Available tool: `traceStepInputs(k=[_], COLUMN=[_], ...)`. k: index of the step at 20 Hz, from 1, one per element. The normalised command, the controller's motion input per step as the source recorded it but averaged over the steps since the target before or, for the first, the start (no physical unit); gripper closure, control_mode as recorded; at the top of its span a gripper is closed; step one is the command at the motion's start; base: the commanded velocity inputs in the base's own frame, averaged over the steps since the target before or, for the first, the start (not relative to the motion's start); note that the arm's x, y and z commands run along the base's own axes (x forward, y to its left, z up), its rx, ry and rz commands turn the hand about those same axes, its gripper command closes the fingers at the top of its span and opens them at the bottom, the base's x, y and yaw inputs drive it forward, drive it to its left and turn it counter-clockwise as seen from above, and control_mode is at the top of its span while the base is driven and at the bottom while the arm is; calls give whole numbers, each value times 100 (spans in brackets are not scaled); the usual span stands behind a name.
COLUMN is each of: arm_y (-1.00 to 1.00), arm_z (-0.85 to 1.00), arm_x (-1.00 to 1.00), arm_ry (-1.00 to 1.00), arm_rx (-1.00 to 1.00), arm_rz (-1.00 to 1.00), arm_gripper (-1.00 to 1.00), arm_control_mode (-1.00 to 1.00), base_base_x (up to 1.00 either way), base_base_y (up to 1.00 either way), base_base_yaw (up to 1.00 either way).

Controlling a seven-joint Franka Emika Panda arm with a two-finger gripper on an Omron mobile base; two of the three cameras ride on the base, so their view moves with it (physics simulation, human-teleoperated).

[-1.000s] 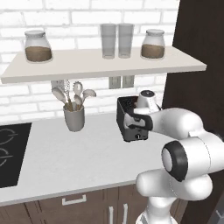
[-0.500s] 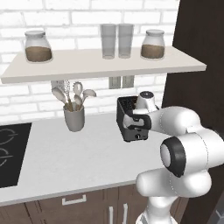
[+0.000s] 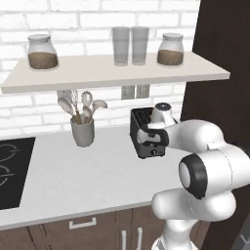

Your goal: Start the toaster. Once the lever pops up, take the bread to the plate on the dining counter.

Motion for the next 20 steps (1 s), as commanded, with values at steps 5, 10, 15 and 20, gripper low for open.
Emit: traceStepInputs(k=[5, 10, 15, 20], arm_y=[5, 3, 3, 0], arm_z=[-88, -94, -100, -7], arm_x=[-31, -33, -41, -53], arm_ry=[0, 0, 0, 0], arm_rx=[0, 0, -1, 1], arm_rz=[-8, -9, -5, -1], arm_gripper=[100, 100, 100, 100], arm_control_mode=[-100, -100, -100, -100], base_base_x=[0, 0, 0, 0], base_base_y=[0, 0, 0, 0], base_base_yaw=[0, 0, 0, 0])
